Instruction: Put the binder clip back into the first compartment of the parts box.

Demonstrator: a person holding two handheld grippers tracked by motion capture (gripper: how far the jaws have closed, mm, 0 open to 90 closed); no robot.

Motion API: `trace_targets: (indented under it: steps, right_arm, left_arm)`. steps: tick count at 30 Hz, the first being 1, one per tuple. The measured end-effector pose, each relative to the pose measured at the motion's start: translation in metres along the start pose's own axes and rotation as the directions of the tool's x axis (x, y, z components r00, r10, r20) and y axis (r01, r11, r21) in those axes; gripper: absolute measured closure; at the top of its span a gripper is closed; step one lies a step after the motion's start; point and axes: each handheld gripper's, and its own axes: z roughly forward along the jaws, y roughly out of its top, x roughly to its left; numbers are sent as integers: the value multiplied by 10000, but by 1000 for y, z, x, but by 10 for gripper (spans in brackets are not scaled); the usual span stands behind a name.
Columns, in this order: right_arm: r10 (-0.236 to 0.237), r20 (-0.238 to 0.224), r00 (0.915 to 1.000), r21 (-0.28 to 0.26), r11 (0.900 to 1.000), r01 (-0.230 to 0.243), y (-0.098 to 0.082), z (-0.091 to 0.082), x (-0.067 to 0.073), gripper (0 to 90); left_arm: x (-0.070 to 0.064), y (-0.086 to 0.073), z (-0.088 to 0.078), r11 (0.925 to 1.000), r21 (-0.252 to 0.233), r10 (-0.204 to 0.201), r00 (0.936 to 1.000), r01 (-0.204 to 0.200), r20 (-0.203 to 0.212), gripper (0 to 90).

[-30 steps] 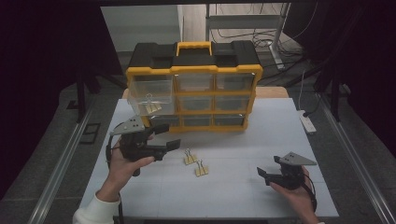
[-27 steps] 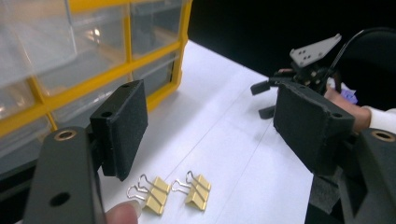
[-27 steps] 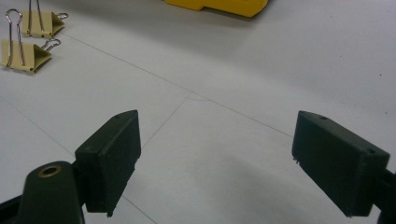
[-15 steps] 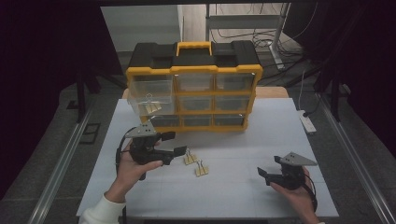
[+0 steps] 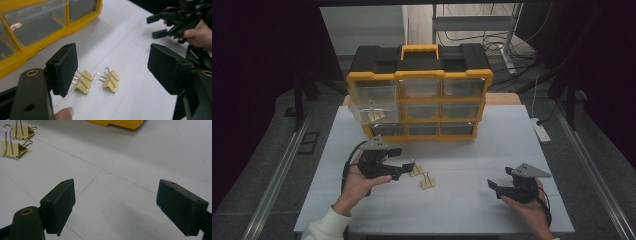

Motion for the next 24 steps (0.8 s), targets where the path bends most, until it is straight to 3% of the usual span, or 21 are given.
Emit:
trace_targets:
  steps: [3,14,24]
  right_arm:
    - [-1,11,10000,12,10000,1,0,0,0,158]
    - [11,-6,10000,49,10000,-11,0,1,0,158]
    - [-14,5,10000,67,10000,14,0,2,0,158]
  left_arm:
    - [5,-4,7,9996,222,-165,9999,164,40,251]
    - [4,-10,34,9943,1068,-7,9992,-37,407,229]
    - [6,-11,55,9883,1524,-50,9987,-28,507,229]
